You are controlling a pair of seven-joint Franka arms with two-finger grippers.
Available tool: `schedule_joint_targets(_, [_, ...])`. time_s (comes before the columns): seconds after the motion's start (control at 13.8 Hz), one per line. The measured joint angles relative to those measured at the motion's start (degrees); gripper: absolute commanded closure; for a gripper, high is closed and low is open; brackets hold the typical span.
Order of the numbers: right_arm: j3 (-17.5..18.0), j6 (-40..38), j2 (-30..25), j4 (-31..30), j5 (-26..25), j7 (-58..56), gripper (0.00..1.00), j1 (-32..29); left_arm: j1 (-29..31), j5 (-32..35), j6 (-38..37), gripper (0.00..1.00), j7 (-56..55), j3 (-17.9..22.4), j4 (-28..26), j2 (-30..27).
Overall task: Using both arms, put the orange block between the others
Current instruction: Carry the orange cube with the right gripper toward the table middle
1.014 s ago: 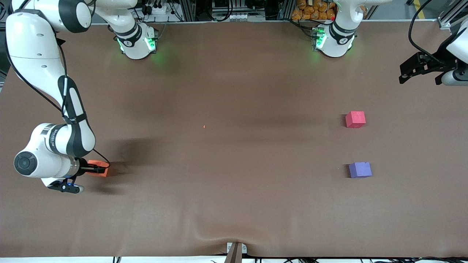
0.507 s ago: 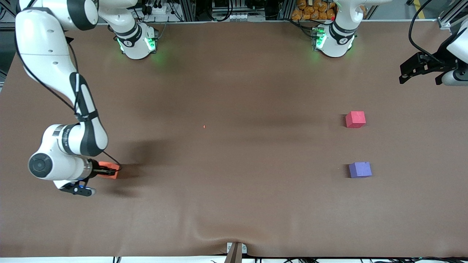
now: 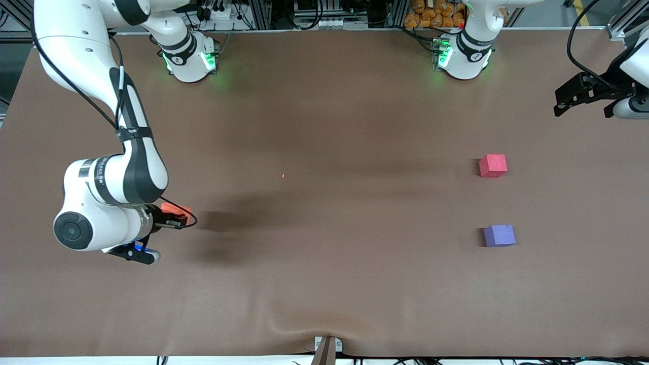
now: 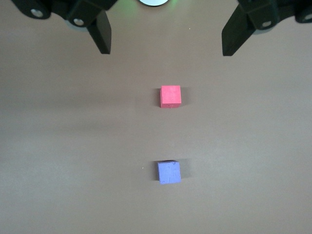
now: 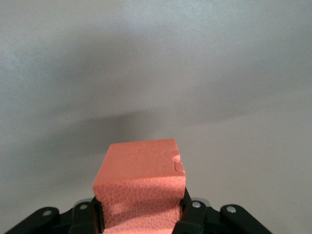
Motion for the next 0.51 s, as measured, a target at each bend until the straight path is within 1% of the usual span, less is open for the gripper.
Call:
schedule_joint_targets(0.22, [0.00, -0.03, 0.25, 0.00, 0.14, 1.35, 0.98, 0.67, 0.00, 0.00, 0.00, 0.00, 0.00, 0.00, 0.00, 0.01])
schedule_joint_targets(0.36, [0.05, -0.03, 0.30, 0.00, 0.35, 2.56, 0.96, 1.22, 0.00, 0.00, 0.11, 0.00, 0.00, -0.01, -0.01, 0.09])
schedule_joint_targets(0.51, [0.19, -0.03, 0.30, 0.00, 0.55, 3.52, 0.96, 3.00, -0.03, 0.00, 0.54, 0.00, 0.00, -0.04, -0.01, 0.17])
